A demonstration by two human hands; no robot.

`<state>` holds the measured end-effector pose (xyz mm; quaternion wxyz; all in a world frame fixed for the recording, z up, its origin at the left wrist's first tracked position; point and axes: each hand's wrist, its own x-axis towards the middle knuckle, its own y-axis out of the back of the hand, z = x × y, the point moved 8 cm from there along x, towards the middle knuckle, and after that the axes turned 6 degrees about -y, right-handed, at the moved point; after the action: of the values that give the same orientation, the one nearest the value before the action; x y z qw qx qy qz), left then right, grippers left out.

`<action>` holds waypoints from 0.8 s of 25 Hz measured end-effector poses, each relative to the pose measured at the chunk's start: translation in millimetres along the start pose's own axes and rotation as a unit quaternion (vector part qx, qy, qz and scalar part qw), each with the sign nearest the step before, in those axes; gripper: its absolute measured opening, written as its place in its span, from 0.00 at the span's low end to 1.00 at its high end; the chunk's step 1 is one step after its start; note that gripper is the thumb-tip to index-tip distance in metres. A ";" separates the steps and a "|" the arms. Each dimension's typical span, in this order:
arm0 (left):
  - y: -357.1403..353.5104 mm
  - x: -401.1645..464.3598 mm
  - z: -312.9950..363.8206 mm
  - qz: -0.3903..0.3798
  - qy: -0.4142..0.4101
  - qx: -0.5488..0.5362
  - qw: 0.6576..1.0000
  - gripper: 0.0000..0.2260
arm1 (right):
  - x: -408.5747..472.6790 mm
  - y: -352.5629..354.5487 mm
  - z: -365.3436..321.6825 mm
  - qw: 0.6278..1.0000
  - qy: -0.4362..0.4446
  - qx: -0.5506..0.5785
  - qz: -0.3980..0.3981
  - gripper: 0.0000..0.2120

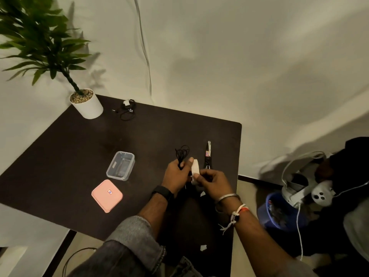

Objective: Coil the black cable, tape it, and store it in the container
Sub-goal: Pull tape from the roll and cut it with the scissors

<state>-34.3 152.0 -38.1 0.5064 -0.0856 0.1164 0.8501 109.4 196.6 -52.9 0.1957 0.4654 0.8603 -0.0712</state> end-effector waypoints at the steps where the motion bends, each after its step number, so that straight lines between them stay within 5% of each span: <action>1: -1.6 -4.3 -2.3 0.005 0.005 -0.013 1.000 0.15 | -4.6 3.1 -0.6 1.000 0.000 0.001 0.006 0.04; 6: -5.0 -12.8 0.9 0.025 -0.004 -0.086 0.996 0.19 | -21.9 22.2 -21.0 0.991 0.059 -0.097 0.073 0.17; 11: -2.3 -13.0 9.6 0.033 -0.051 -0.047 0.997 0.20 | -34.1 29.5 -44.6 0.956 0.155 -0.197 0.151 0.07; 20: 4.6 -13.2 15.9 0.059 -0.051 0.002 0.997 0.19 | -21.6 9.6 -47.9 0.928 0.154 -0.319 0.117 0.03</action>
<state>-32.5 143.4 -18.9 0.4605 -0.0340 0.0967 0.8817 115.0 199.9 0.2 0.2057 0.4808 0.7969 0.3024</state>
